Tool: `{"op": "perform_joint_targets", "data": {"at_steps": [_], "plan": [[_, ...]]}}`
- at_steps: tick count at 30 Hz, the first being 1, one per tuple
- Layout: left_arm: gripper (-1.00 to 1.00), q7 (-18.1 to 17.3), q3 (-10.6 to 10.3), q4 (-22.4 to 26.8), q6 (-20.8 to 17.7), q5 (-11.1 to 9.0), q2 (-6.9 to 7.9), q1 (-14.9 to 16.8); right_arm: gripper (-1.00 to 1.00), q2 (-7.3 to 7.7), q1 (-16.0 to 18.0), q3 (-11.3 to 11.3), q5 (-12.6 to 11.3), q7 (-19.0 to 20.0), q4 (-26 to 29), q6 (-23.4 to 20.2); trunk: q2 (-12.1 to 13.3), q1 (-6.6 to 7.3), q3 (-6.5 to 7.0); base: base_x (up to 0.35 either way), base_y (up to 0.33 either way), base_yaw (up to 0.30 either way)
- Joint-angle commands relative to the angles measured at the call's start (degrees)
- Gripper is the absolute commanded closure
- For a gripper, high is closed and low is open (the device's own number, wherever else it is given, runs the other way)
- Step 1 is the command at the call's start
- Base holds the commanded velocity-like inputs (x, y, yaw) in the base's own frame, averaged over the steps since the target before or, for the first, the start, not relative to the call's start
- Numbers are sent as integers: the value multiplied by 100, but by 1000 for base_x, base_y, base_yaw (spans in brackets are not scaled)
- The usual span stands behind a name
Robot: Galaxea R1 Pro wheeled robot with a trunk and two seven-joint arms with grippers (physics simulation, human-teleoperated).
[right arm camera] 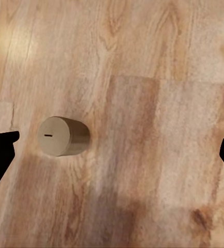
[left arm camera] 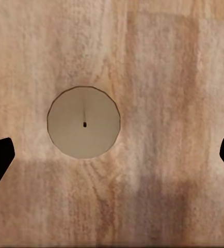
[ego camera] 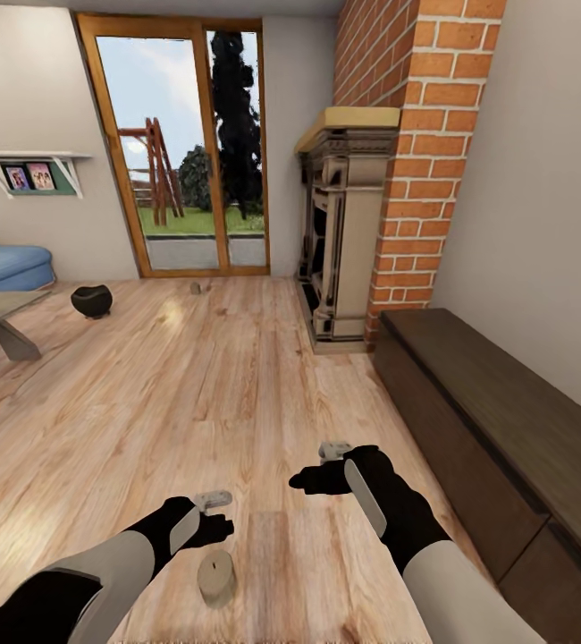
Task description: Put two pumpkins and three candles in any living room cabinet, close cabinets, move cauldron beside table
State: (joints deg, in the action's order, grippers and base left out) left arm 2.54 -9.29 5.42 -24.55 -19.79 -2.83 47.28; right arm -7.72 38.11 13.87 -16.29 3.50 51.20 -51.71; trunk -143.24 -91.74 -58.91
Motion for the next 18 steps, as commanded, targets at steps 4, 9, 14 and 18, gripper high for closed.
{"op": "perform_joint_targets", "data": {"at_steps": [4, 9, 14, 18], "plan": [[-100, 28, -38, 12, -47, -58, 9, 1, -100, 1, 3, 1, 35, 37, 4, -23, -8, -9, -95, 0, 0, 0], [-100, 27, -45, 12, -47, -58, 10, 1, -100, 5, 3, -1, 30, 37, 4, -23, -15, -22, -205, 0, 0, 0], [-100, 27, -46, 12, -47, -57, 11, 1, -100, -1, 3, 2, 29, 37, 4, -23, -21, -34, -316, 0, 0, 0], [-100, 27, -46, 12, -47, -56, 11, 1, -100, 0, 3, 2, 29, 37, 4, -23, -27, -45, -405, 0, 0, 0]]}}
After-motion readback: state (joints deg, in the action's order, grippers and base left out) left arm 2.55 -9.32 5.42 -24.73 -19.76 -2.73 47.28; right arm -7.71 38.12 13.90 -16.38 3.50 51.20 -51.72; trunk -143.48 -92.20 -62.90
